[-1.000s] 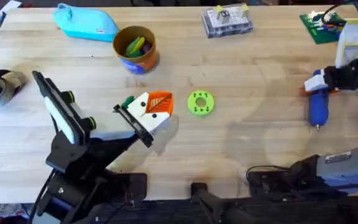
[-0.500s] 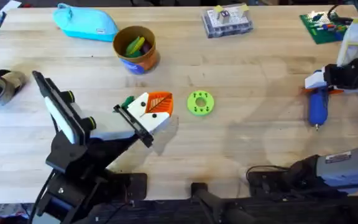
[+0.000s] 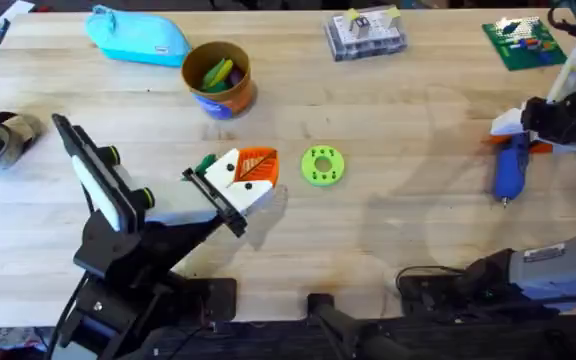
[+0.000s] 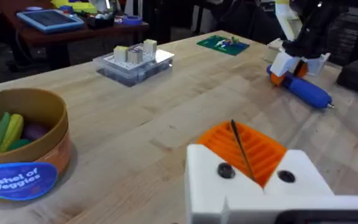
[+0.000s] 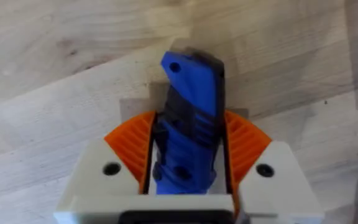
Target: Pick up the gripper from the table and insert it into the empty holder that is missing its gripper. Then pick up a screw, insert it into the mounting hole, and use the screwdriver to tighten it. Finally, clean up the table by picking up the vegetable and placing it into the bucket.
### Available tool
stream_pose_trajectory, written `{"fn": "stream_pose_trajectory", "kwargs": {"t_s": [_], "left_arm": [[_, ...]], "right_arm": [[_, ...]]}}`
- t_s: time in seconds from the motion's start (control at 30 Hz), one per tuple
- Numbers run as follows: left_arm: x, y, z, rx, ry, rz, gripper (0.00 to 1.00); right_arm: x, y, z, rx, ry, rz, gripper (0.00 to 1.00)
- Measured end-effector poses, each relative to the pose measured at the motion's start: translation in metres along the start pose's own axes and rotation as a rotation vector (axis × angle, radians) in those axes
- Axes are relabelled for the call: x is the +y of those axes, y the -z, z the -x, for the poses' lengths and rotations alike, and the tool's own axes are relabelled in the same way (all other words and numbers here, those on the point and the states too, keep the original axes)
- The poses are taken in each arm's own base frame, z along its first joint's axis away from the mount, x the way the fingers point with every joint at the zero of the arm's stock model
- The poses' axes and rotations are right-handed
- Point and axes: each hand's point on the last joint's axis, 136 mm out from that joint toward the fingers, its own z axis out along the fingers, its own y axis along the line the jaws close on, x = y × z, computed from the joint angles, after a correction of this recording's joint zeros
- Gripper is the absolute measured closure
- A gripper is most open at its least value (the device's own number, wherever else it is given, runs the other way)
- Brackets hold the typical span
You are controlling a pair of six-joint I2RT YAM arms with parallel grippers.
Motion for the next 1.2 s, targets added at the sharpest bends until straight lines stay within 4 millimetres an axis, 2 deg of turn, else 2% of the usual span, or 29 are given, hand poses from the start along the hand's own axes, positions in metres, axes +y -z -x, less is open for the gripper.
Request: {"fn": "stream_pose_trajectory", "kwargs": {"t_s": [0.43, 0.47, 0.53, 0.57, 0.63, 0.97, 1.0, 1.07, 1.2], "left_arm": [[0.000, 0.000, 0.000, 0.000, 0.000, 0.000, 0.984], [0.000, 0.000, 0.000, 0.000, 0.000, 0.000, 0.984], [0.000, 0.000, 0.000, 0.000, 0.000, 0.000, 0.984], [0.000, 0.000, 0.000, 0.000, 0.000, 0.000, 0.984], [0.000, 0.000, 0.000, 0.000, 0.000, 0.000, 0.984], [0.000, 0.000, 0.000, 0.000, 0.000, 0.000, 0.984], [0.000, 0.000, 0.000, 0.000, 0.000, 0.000, 0.984], [0.000, 0.000, 0.000, 0.000, 0.000, 0.000, 0.984], [0.000, 0.000, 0.000, 0.000, 0.000, 0.000, 0.984]], "right_arm": [[0.002, 0.000, 0.001, -0.007, -0.014, 0.010, 0.441], [0.002, 0.000, 0.001, -0.006, -0.015, 0.011, 0.531], [0.003, 0.000, 0.002, -0.007, -0.017, 0.020, 0.811], [0.005, 0.000, 0.002, -0.008, -0.018, 0.030, 0.922], [0.008, 0.000, 0.001, -0.005, -0.023, 0.044, 0.980], [0.010, 0.000, 0.002, -0.009, -0.022, 0.056, 0.976], [0.010, 0.000, 0.002, -0.009, -0.023, 0.056, 0.958], [0.011, 0.000, 0.001, -0.006, -0.030, 0.062, 0.792], [0.012, 0.000, 0.001, -0.007, -0.033, 0.067, 0.685]]}}
